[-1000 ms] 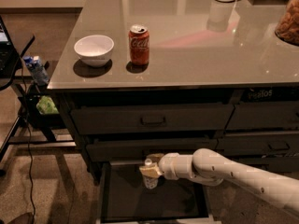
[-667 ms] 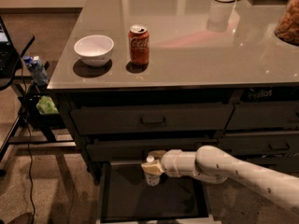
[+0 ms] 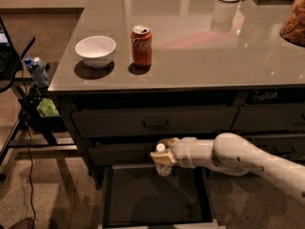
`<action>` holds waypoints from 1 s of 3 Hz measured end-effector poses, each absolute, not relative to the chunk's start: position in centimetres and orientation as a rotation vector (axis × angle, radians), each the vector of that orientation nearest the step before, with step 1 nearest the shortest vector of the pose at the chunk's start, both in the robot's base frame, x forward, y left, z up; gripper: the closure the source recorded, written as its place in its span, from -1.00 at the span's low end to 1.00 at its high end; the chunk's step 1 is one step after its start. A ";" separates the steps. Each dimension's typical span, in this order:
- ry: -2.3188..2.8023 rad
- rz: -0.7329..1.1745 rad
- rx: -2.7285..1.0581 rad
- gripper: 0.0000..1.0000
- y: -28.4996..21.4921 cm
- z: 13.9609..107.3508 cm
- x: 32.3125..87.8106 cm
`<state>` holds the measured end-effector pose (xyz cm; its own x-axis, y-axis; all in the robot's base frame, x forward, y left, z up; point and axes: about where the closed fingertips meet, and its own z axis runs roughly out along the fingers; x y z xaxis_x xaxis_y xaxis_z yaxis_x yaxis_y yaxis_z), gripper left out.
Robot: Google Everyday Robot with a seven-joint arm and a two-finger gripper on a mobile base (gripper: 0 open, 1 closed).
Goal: Pick blue plastic bottle from bottom drawer and place on counter
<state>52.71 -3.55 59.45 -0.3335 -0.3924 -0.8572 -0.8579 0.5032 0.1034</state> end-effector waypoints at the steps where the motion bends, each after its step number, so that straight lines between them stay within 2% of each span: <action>1: 1.908 0.652 -1.077 1.00 -4.1 64.9 52.9; 3: 1.889 0.628 -1.077 1.00 -5.0 68.6 52.8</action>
Offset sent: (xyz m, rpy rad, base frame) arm 0.0015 -0.0050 0.0380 -0.0302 -0.0298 0.0047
